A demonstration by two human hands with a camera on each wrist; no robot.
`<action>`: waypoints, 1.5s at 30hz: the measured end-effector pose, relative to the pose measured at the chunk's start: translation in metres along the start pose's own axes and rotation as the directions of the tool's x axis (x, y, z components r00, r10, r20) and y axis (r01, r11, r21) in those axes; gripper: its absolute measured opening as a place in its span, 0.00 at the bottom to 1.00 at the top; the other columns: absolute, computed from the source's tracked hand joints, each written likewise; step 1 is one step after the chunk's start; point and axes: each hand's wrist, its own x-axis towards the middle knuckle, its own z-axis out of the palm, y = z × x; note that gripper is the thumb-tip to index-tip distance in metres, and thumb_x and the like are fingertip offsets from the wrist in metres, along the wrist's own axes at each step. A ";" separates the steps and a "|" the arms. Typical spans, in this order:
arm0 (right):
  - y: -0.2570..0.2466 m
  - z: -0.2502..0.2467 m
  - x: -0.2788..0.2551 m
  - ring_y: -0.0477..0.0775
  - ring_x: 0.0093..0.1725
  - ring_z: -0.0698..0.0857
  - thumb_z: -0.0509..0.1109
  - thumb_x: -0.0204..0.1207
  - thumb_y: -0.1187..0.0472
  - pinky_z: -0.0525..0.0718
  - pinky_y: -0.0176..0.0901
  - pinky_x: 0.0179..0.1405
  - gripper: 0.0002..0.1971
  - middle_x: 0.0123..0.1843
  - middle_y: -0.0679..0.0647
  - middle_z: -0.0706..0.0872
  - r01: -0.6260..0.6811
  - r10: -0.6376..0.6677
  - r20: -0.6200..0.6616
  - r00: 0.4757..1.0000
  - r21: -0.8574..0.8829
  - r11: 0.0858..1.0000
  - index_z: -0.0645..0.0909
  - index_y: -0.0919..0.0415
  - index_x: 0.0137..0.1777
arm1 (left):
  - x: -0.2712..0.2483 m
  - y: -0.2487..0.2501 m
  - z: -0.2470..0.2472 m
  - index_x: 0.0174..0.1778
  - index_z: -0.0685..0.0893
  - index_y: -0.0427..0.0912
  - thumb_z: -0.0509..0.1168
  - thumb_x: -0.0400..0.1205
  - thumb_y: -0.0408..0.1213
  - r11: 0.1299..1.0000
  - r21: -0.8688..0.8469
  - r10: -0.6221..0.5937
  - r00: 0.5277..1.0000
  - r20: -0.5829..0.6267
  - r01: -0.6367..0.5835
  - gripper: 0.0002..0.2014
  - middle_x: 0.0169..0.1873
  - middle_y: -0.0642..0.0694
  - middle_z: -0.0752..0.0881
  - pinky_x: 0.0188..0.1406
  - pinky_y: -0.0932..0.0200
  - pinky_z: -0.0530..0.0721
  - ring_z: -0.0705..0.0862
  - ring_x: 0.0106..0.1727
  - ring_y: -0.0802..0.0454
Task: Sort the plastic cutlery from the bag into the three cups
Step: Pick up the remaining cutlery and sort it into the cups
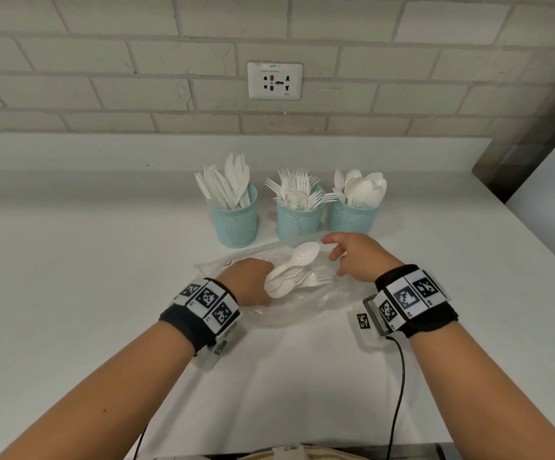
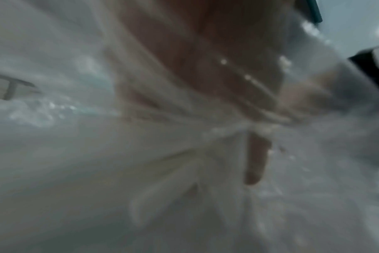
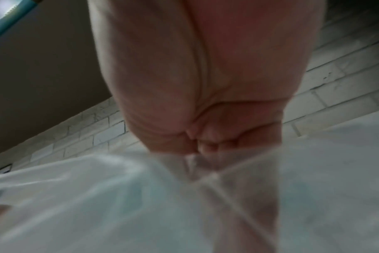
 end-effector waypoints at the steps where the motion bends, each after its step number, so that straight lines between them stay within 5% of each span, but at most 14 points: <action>1: 0.002 -0.001 0.000 0.55 0.49 0.84 0.57 0.75 0.77 0.84 0.40 0.47 0.30 0.61 0.57 0.83 -0.017 0.018 0.026 0.999 -0.013 1.000 0.69 0.53 0.76 | -0.002 0.000 -0.004 0.58 0.80 0.44 0.71 0.74 0.40 1.000 -0.024 0.009 1.000 -0.007 -0.010 0.17 0.54 0.46 0.85 0.47 0.59 0.74 0.82 0.51 0.48; 5: 0.006 0.000 0.001 0.58 0.64 0.81 0.58 0.75 0.74 0.81 0.47 0.63 0.32 0.69 0.57 0.80 -0.039 0.046 0.040 0.998 -0.156 0.987 0.65 0.52 0.78 | -0.010 0.004 -0.023 0.54 0.79 0.43 0.70 0.74 0.37 0.986 -0.132 0.092 0.994 -0.060 -0.099 0.13 0.49 0.45 0.85 0.43 0.61 0.72 0.78 0.44 0.50; 8: 0.004 0.001 0.003 0.59 0.68 0.78 0.60 0.78 0.68 0.74 0.44 0.66 0.25 0.71 0.58 0.79 -0.045 0.058 0.035 0.998 -0.301 0.953 0.69 0.57 0.75 | -0.015 0.007 -0.035 0.48 0.76 0.48 0.69 0.74 0.33 0.952 -0.244 0.155 0.979 -0.130 -0.183 0.11 0.43 0.51 0.81 0.36 0.67 0.71 0.78 0.43 0.52; 10: 0.003 0.004 0.005 0.58 0.71 0.76 0.64 0.78 0.64 0.73 0.42 0.67 0.30 0.74 0.56 0.76 -0.055 0.077 0.062 0.995 -0.301 0.952 0.62 0.53 0.80 | -0.016 0.008 -0.040 0.50 0.77 0.46 0.70 0.74 0.32 0.923 -0.319 0.166 0.970 -0.175 -0.216 0.12 0.43 0.51 0.81 0.36 0.73 0.72 0.79 0.44 0.52; 14: 0.003 0.006 0.006 0.57 0.75 0.72 0.72 0.74 0.53 0.70 0.42 0.71 0.40 0.78 0.55 0.72 -0.048 0.079 0.086 0.993 -0.315 0.948 0.54 0.48 0.83 | -0.017 0.006 -0.049 0.60 0.79 0.42 0.70 0.76 0.34 0.854 -0.469 0.121 0.962 -0.245 -0.227 0.16 0.50 0.46 0.84 0.43 0.70 0.77 0.82 0.50 0.50; 18: 0.005 0.007 0.005 0.60 0.76 0.70 0.74 0.71 0.49 0.71 0.47 0.73 0.45 0.80 0.57 0.68 -0.067 0.116 0.098 0.988 -0.404 0.912 0.52 0.49 0.83 | -0.019 0.001 -0.060 0.53 0.80 0.44 0.69 0.79 0.34 0.701 -0.665 -0.013 0.927 -0.375 -0.259 0.09 0.40 0.52 0.85 0.33 0.72 0.80 0.85 0.40 0.60; 23: -0.001 0.010 0.004 0.58 0.74 0.73 0.72 0.74 0.53 0.74 0.49 0.70 0.37 0.77 0.56 0.71 -0.038 0.065 0.060 0.996 -0.382 0.923 0.60 0.48 0.81 | -0.016 -0.004 -0.073 0.42 0.82 0.44 0.67 0.79 0.31 0.538 -0.759 -0.179 0.831 -0.527 -0.366 0.03 0.29 0.47 0.87 0.41 0.51 0.85 0.87 0.36 0.48; 28: -0.011 0.007 0.004 0.54 0.68 0.78 0.73 0.73 0.60 0.75 0.44 0.65 0.29 0.69 0.53 0.80 0.016 -0.013 0.012 1.000 -0.322 0.947 0.71 0.48 0.75 | -0.011 0.003 -0.081 0.47 0.82 0.32 0.69 0.78 0.31 0.461 -0.765 -0.178 0.798 -0.576 -0.450 0.06 0.28 0.45 0.86 0.37 0.57 0.83 0.86 0.32 0.51; 32: -0.011 0.008 0.004 0.55 0.69 0.79 0.75 0.71 0.59 0.76 0.46 0.66 0.30 0.72 0.53 0.79 -0.014 0.032 0.038 0.999 -0.406 0.914 0.72 0.48 0.74 | -0.010 0.008 -0.080 0.47 0.83 0.39 0.70 0.78 0.33 0.384 -0.784 -0.116 0.817 -0.565 -0.488 0.05 0.31 0.43 0.86 0.45 0.47 0.86 0.86 0.35 0.47; 37: -0.011 0.006 0.003 0.55 0.68 0.79 0.75 0.72 0.58 0.76 0.46 0.65 0.28 0.71 0.54 0.79 -0.006 0.032 0.056 0.998 -0.416 0.909 0.73 0.48 0.73 | -0.005 0.006 -0.081 0.48 0.81 0.39 0.70 0.79 0.32 0.272 -0.808 -0.185 0.796 -0.577 -0.522 0.05 0.31 0.42 0.84 0.36 0.57 0.83 0.85 0.31 0.50; 41: -0.021 0.000 0.001 0.52 0.61 0.82 0.70 0.76 0.56 0.75 0.41 0.58 0.19 0.63 0.52 0.84 0.091 -0.096 -0.006 0.995 -0.269 0.959 0.79 0.51 0.67 | 0.000 0.007 -0.078 0.42 0.80 0.39 0.69 0.79 0.34 0.329 -0.783 -0.181 0.779 -0.600 -0.527 0.05 0.28 0.43 0.84 0.35 0.58 0.81 0.83 0.30 0.49; 45: -0.040 -0.005 0.003 0.48 0.42 0.85 0.65 0.80 0.56 0.82 0.40 0.48 0.11 0.48 0.48 0.88 0.294 -0.236 -0.310 0.921 0.156 0.943 0.85 0.55 0.57 | 0.007 0.012 -0.066 0.43 0.81 0.35 0.69 0.79 0.33 0.343 -0.809 -0.123 0.831 -0.542 -0.477 0.05 0.27 0.42 0.84 0.34 0.56 0.82 0.83 0.29 0.49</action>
